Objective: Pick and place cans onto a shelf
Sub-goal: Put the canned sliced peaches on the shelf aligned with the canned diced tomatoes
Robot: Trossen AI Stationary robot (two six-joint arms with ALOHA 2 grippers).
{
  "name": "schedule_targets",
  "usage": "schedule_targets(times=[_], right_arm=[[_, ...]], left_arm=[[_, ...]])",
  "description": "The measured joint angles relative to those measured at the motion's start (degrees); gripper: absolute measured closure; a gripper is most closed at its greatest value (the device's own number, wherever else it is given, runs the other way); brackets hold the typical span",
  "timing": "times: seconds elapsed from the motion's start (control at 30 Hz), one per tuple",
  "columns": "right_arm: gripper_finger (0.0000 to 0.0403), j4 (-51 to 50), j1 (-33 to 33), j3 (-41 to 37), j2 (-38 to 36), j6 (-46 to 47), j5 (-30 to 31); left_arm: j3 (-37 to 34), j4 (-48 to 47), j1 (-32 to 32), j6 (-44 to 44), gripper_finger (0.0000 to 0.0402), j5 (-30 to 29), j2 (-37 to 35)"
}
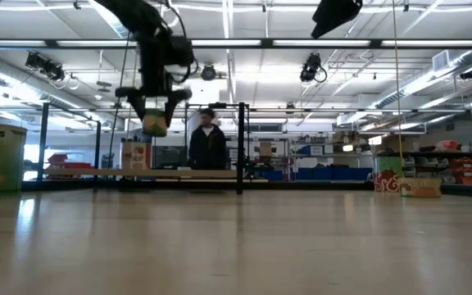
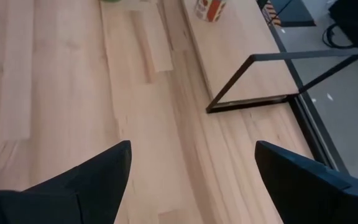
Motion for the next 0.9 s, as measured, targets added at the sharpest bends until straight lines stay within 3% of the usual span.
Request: schedule_targets(times=[0.47, 0.9], right_arm=[[0.0054, -0.6, -2.9, -0.1, 2.2, 3.6, 0.3], [0.0054, -2.8, -3.6, 0.0, 1.2, 4.8, 0.0]], left_arm=[[0.0, 0.6, 2.9, 0.5, 0.0113, -2.3, 9.9], [0.0, 0.1, 5.0, 1.3, 0.0088, 3.9, 12.8]])
